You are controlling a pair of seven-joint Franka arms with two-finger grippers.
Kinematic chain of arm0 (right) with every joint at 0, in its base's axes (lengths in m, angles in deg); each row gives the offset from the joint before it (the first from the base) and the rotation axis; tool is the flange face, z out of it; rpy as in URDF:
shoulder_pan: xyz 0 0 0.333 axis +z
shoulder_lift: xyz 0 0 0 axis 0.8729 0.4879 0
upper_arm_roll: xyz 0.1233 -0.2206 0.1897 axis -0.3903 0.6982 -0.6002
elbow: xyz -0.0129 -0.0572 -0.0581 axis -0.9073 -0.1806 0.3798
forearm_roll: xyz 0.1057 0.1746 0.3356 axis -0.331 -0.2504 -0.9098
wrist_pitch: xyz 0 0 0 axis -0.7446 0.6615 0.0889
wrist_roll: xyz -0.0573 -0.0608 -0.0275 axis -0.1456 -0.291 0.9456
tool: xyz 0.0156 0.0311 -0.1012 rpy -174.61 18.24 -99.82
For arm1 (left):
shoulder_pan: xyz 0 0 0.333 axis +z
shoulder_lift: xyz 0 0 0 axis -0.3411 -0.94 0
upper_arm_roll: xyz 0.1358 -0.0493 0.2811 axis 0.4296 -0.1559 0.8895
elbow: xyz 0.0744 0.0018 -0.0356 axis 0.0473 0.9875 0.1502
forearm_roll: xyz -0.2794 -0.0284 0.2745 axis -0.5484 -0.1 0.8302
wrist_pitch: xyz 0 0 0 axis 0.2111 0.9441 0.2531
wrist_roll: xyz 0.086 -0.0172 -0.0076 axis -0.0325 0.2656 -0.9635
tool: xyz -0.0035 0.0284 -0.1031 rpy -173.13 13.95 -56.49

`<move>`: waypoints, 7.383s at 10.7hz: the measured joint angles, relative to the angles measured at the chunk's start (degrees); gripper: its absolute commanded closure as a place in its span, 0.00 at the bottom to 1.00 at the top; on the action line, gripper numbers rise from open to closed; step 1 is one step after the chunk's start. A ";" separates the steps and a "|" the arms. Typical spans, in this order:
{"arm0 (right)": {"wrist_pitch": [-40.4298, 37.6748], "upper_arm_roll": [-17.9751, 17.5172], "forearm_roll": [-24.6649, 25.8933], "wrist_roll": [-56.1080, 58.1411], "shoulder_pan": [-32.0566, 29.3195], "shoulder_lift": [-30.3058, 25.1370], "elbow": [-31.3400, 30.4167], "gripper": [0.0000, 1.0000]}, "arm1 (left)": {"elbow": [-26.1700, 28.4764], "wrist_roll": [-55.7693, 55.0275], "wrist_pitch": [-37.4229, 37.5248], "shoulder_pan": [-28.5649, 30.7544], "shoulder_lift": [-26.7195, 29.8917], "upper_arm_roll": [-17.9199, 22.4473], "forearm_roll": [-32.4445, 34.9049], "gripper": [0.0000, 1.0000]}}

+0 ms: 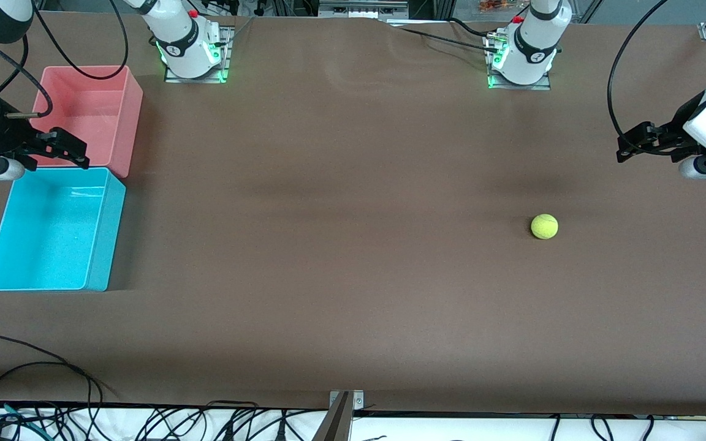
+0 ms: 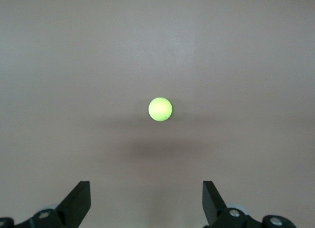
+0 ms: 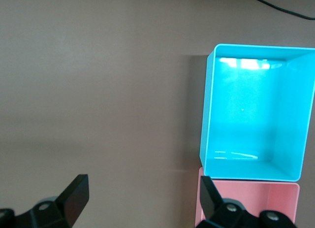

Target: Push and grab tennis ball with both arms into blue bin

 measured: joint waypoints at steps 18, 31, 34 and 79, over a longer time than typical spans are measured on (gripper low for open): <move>-0.14 0.22 -0.59 0.01 -0.02 0.00 -0.04 0.00 | -0.74 0.00 0.28 0.05 -0.31 0.00 0.00 0.00; -0.14 0.32 -0.59 0.01 -0.05 0.04 -0.04 0.00 | -0.74 0.00 0.51 0.26 -0.93 0.16 0.00 0.00; -0.14 0.41 -0.59 0.01 -0.12 0.10 -0.04 0.00 | -0.74 0.00 0.51 0.26 -0.93 0.16 0.00 0.00; -0.03 1.79 -0.69 0.08 -0.29 0.70 -0.25 0.00 | 23.49 41.29 -26.77 2.44 -2.27 4.31 3.30 1.00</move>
